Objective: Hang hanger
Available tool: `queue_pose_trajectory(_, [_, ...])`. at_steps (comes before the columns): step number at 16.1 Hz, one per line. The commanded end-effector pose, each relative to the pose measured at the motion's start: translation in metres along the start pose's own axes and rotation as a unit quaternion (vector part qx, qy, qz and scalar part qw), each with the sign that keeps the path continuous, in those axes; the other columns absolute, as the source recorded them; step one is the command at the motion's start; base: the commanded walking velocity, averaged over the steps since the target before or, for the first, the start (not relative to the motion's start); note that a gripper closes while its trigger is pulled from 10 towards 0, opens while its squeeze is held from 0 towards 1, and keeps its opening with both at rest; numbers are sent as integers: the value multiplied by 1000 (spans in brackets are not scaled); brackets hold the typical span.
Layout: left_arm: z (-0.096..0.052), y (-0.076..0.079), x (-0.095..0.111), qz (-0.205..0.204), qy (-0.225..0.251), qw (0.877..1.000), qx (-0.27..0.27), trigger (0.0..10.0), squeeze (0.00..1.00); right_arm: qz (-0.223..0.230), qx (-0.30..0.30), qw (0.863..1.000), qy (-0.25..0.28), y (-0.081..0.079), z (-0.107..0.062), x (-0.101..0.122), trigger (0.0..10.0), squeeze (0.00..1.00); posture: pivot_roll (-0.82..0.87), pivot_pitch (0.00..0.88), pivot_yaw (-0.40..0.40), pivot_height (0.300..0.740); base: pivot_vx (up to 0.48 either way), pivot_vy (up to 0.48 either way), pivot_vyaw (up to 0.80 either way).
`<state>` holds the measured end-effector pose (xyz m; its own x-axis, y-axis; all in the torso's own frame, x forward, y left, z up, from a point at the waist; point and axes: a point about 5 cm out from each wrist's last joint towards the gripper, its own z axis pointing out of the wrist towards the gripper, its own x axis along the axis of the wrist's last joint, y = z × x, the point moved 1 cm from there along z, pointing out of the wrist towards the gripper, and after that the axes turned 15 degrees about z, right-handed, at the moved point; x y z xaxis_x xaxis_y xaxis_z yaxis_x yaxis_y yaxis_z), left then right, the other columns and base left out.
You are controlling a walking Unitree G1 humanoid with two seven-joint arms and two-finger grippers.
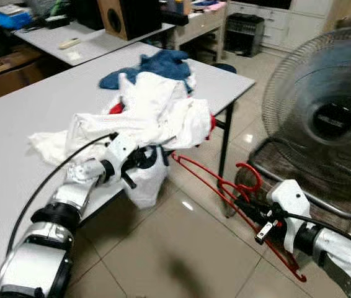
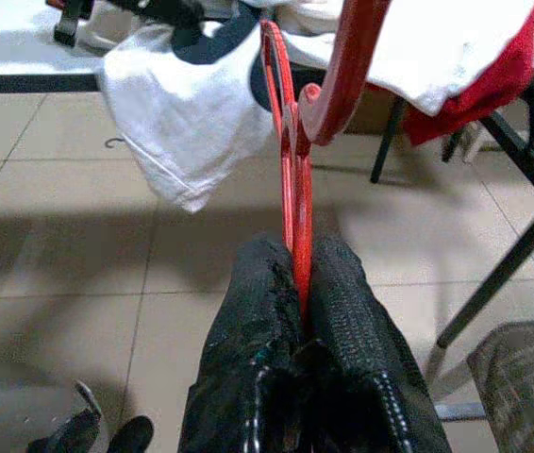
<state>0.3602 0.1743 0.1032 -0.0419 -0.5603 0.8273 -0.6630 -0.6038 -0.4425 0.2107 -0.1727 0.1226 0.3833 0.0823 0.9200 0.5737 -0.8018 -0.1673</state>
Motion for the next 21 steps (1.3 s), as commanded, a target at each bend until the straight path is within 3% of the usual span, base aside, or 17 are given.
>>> queue_pose_trajectory(1, [-3, -8, 14, -16, 45, 999, 15, 10000, 1000, -1, -2, 1000, 6, -1, 0, -1, 10000, 0, -102, 0, 111, 740, 0, 0, 0])
queue_pose_trajectory(4, [-10, -2, 18, 18, 67, 998, 4, 10000, 1000, 4, 7, 1000, 3, -3, 2, -3, 10000, 0, -95, 0, 100, 740, 0, 0, 0])
queue_pose_trajectory(6, [-13, -5, 6, 69, 7, 998, 3, 10000, 1000, -2, 19, 1000, 1, -4, 8, -3, 10000, 0, -76, 0, 76, 740, 0, 0, 0])
queue_pose_trajectory(13, [-6, 11, -8, 79, -48, 995, -24, 10000, 1000, -14, 16, 1000, -2, -3, 4, 4, 10000, 0, -106, 0, 75, 740, 0, 0, 0])
queue_pose_trajectory(16, [-10, -2, -18, 74, -82, 993, 37, 10000, 980, -12, 14, 1000, -7, -3, 6, 0, 10000, 0, -121, 0, 88, 740, 0, 0, 0])
queue_pose_trajectory(17, [-11, 1, -25, 54, -96, 993, 30, 10000, 0, -14, 9, 1000, -6, -3, 6, 1, 10000, 0, -129, 0, 104, 740, 0, 0, 0])
queue_pose_trajectory(19, [-7, 12, -31, 55, -111, 992, -11, 10000, 0, -12, 2, 1000, -1, -2, 3, 4, 10000, 0, -132, 0, 108, 740, 0, 0, 0])
queue_pose_trajectory(21, [-6, 18, -36, 65, -132, 988, -34, 8706, 0, -15, -3, 1000, -4, 0, 2, 3, 10000, 0, -139, 0, 114, 740, 0, 0, 0])
